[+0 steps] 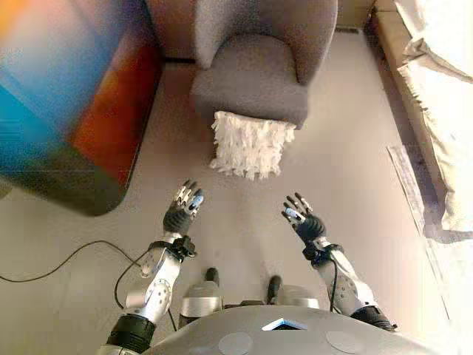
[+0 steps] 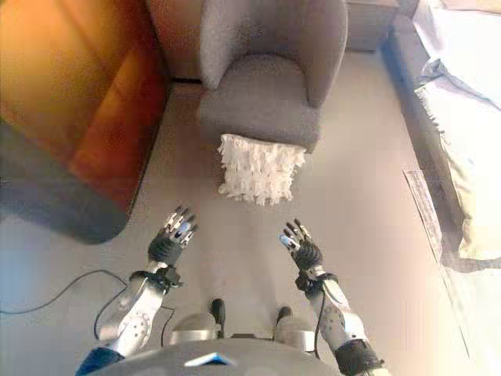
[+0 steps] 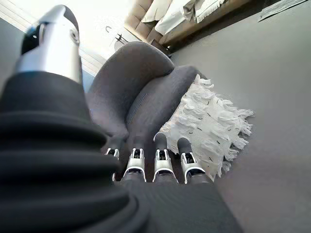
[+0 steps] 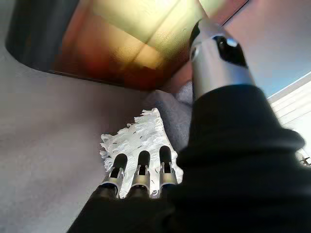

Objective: Pick up the cushion and take it to the sofa

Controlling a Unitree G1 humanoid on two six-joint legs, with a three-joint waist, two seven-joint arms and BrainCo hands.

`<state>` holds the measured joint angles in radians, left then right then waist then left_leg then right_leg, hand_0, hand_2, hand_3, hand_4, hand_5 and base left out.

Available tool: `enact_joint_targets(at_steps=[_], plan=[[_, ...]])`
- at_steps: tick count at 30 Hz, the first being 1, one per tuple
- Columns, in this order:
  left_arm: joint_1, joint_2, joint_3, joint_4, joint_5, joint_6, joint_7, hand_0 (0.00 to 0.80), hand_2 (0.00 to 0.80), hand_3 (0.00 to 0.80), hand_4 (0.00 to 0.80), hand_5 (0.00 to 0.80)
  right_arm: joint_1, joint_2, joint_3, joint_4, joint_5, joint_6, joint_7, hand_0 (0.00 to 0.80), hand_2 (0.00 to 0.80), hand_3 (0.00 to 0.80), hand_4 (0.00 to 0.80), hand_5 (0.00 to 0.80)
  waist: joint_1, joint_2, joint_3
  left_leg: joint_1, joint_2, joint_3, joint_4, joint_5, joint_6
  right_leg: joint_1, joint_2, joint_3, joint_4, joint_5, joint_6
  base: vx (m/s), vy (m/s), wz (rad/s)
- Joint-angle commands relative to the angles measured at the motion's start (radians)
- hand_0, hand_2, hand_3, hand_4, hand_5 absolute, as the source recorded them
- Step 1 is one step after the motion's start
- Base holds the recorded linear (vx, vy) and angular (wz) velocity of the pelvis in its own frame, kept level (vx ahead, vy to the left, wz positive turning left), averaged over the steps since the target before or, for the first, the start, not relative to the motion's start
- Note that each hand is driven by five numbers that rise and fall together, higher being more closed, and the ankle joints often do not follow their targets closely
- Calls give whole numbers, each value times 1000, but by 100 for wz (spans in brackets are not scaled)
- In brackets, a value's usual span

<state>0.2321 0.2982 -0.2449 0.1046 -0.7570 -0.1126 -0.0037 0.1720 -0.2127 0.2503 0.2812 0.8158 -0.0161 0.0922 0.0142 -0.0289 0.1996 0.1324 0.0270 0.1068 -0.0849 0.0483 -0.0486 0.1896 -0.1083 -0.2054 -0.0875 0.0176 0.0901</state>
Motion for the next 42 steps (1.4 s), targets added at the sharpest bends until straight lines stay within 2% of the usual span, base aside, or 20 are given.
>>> enact_joint_targets(at_steps=[1,5,17,21,29,32,34,36,37,39,41,42], plan=[[-16,13,11,-49,51,-34,-29,0,0,0,0,0,-20,-8,-4,-74,11,-25,1,0,0,0,0,0,-3,13,-17,-4,-12,46,44,-72,12,-62,40,-6,55,-22,21,0,0,0],[-22,9,5,-49,12,-45,-29,0,0,0,0,0,-19,-9,-2,-69,11,-29,6,0,0,0,0,0,-4,13,-16,-7,-13,45,44,-73,14,-66,40,-5,56,-22,21,0,0,0],[-2,8,24,-37,50,-79,-15,0,0,0,0,0,-6,3,-6,-54,3,-43,24,0,0,0,0,0,-1,4,-17,0,-14,51,37,-77,16,-60,40,-4,48,-18,25,0,0,0],[11,13,37,-41,39,-87,-11,0,0,0,0,0,-3,7,2,-57,2,-37,25,0,0,0,0,0,-1,-4,-22,6,-17,62,35,-82,20,-59,39,9,47,-19,28,8,4,0],[-8,13,56,-28,22,-92,-20,0,0,0,0,0,-16,18,12,-53,7,-53,13,0,0,0,0,0,2,-15,2,-21,-23,82,86,-106,44,-96,1,18,121,-32,49,-7,55,-6],[-19,23,67,-31,12,-89,-17,0,0,0,0,0,-24,27,20,-47,5,-62,8,0,0,0,0,0,4,-16,14,-34,-23,85,121,-120,59,-119,-27,26,179,-37,68,-2,84,-10],[-36,33,75,-30,7,-85,-16,0,0,0,0,0,-41,35,22,-36,9,-73,12,0,0,0,0,0,7,-18,25,-58,-26,84,169,-138,76,-143,-60,36,241,-34,82,-26,86,0],[-52,46,84,-34,6,-76,-26,0,0,0,0,0,-55,49,21,-23,8,-88,18,0,0,0,0,0,18,-21,33,-100,-44,72,234,-169,106,-161,-107,57,347,-15,83,-7,117,0],[-54,49,85,-35,12,-72,-28,0,0,0,0,0,-57,54,20,-20,6,-92,14,0,0,0,0,0,23,-19,32,-114,-52,68,246,-176,116,-173,-128,63,400,8,80,16,184,4],[-50,47,86,-41,17,-57,-27,0,0,0,0,0,-46,62,29,-38,-1,-96,-16,0,0,0,0,0,22,7,35,-122,-59,57,246,-180,137,-271,-180,109,641,124,69,20,274,2],[-43,52,91,-43,9,-47,-32,0,0,0,0,0,-24,56,31,-54,6,-101,-9,0,0,0,0,0,9,27,43,-117,-53,57,245,-183,135,-353,-181,137,750,168,63,53,238,4],[-36,55,97,-40,2,-50,-43,0,0,0,0,0,-9,50,28,-62,8,-98,2,0,0,0,0,0,0,29,48,-110,-54,59,245,-187,130,-391,-178,147,749,176,63,107,144,11]])
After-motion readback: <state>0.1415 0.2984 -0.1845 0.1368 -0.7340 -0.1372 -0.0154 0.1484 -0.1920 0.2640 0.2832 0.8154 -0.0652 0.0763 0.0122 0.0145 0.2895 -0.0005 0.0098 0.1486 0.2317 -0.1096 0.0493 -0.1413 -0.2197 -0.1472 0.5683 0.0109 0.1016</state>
